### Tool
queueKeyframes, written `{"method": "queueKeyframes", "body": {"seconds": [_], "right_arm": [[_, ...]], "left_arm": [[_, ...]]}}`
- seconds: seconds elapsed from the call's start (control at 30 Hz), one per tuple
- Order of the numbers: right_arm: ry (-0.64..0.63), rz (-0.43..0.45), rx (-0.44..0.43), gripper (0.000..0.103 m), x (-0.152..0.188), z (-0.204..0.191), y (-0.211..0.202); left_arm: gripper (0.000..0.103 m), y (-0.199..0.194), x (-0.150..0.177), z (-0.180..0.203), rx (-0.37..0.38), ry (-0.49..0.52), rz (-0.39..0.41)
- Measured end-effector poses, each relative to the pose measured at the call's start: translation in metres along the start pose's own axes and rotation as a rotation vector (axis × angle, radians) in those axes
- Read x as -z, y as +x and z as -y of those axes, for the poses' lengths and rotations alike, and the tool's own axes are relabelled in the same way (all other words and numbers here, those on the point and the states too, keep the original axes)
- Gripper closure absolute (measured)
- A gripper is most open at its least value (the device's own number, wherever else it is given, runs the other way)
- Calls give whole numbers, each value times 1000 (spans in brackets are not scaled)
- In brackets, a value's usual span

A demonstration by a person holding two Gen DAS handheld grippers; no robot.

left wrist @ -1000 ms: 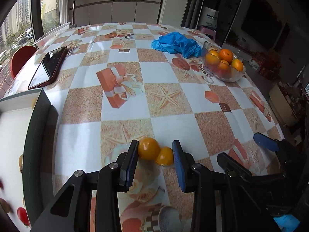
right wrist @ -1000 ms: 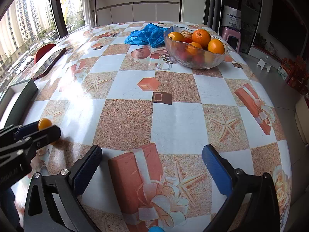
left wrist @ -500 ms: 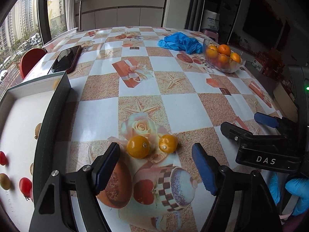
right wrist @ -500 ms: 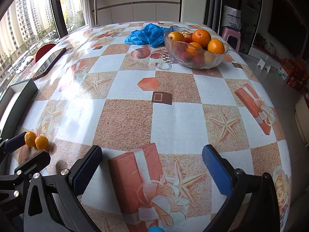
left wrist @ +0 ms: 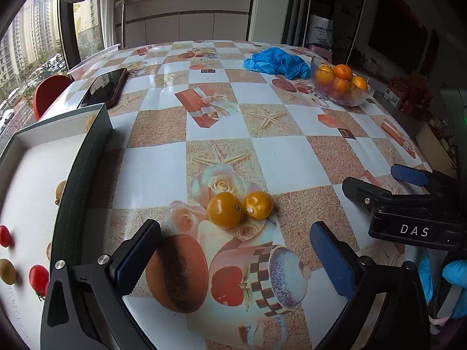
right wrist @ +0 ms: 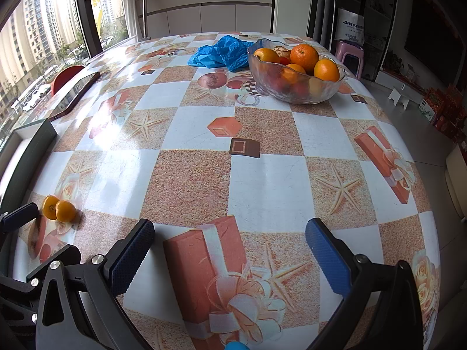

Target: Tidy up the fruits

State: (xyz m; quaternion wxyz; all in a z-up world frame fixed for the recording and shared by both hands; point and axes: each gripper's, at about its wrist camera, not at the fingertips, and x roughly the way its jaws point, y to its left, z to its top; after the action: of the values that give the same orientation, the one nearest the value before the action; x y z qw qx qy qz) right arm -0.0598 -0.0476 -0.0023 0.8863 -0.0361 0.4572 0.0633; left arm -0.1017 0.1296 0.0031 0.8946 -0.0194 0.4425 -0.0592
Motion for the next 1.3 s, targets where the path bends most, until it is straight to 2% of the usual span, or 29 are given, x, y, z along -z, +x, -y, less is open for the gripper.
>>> {"method": "queueKeyframes", "body": {"seconds": [0.2,1.3], "right_arm": [[0,0,0,0,0,0,0],[-1,0,0,0,0,0,0]], "left_arm": [[1,2,0,6,-38,30,-15],[1,2,0,4,-31,24,-12]]}}
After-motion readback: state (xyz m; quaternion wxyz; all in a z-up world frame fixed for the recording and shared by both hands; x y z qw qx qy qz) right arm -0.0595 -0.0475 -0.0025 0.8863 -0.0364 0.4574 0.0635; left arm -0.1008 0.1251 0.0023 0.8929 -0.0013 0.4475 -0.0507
